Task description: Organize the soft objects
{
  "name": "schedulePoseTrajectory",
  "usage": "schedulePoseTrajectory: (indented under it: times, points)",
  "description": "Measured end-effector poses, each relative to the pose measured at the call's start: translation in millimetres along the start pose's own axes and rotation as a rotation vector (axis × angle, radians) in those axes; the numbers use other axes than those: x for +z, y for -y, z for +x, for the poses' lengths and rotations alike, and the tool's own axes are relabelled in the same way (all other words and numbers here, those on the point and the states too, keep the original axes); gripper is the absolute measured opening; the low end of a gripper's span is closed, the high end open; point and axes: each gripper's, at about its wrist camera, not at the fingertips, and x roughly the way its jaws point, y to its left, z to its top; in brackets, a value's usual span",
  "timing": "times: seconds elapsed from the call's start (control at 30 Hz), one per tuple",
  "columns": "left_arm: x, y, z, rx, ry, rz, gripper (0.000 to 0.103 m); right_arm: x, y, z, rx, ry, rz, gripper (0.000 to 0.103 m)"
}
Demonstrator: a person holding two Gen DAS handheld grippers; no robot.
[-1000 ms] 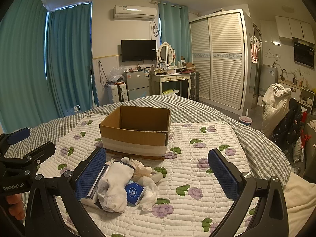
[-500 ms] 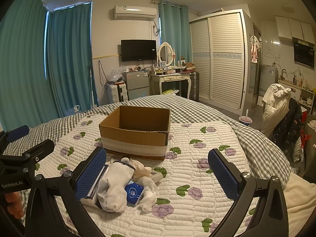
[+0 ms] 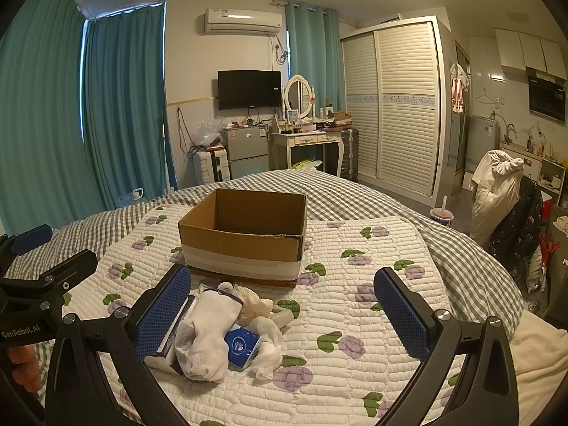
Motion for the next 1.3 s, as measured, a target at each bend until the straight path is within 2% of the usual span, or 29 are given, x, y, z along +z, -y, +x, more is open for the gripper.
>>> schedulePoseTrajectory:
  times: [0.7, 1.03, 1.2, 1.3]
  points:
    - [-0.2, 2.1, -0.1, 0.000, -0.002, 0.005, 0.103, 2.1, -0.6, -1.7, 0.000, 0.002, 0.000, 0.103]
    - [3.8, 1.9, -30.8, 0.001, 0.042, 0.009, 0.103, 8.0, -15.5, -24.7, 0.006, 0.019, -0.029, 0.103]
    - [-10.9, -2.1, -24.0, 0.014, 0.005, -0.007, 0.103, -7.0, -17.8, -21.6, -0.006, -0.029, -0.060, 0.103]
    - [-32.5, -1.1, 1.0, 0.017, -0.087, -0.006, 0.103, -19.4, -16.2, -8.7, -0.011, -0.080, -0.057, 0.103]
